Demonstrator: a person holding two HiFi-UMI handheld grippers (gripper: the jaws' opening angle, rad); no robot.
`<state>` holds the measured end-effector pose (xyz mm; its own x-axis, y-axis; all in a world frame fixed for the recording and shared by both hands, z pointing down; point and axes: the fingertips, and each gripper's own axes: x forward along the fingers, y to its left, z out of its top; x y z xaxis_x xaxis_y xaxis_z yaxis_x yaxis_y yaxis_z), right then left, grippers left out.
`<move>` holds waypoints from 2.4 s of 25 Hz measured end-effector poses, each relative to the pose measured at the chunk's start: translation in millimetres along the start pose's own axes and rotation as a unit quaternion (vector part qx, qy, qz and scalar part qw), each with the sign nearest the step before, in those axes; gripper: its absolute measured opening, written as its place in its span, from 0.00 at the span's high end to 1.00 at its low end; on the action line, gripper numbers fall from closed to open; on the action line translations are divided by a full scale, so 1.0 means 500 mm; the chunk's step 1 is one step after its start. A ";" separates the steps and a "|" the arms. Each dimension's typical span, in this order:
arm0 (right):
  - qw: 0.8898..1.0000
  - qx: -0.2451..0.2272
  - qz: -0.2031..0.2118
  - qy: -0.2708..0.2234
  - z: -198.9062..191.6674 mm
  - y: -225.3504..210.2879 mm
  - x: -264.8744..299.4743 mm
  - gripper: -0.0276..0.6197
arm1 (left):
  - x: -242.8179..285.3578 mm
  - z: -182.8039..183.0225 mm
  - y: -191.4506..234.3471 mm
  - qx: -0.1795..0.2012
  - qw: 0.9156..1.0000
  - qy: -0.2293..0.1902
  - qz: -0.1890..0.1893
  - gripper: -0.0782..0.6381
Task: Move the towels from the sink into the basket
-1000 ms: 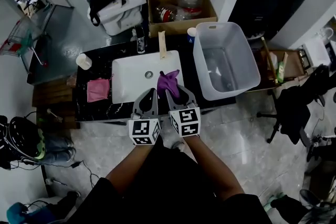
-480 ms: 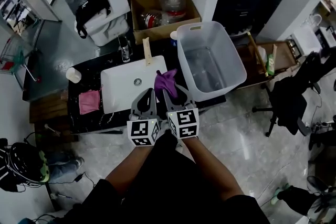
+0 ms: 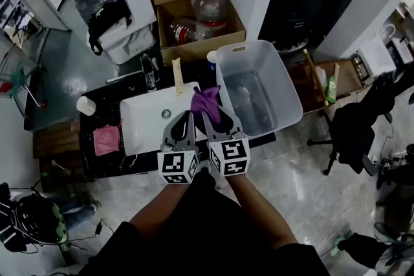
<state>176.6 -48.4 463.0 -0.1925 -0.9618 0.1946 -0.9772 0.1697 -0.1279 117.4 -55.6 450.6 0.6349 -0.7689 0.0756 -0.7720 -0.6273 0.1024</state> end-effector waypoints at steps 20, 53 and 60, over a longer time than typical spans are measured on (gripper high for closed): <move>0.996 -0.027 -0.076 0.029 0.094 -0.266 0.144 0.76 | 0.236 0.018 0.000 -0.051 0.998 0.008 -0.045 0.89; 0.982 0.041 0.007 0.186 -0.131 -0.433 0.305 0.75 | 0.359 0.000 -0.043 -0.036 0.998 0.013 0.050 0.89; 0.969 0.050 0.011 0.243 -0.251 -0.446 0.340 0.73 | 0.358 -0.009 -0.043 -0.035 0.998 0.019 0.057 0.89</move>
<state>350.2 -222.9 646.5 -0.2565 -0.7400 0.6218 -0.9635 0.1446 -0.2255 247.9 -179.2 466.3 0.5450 -0.8285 0.1290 -0.8360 -0.5251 0.1591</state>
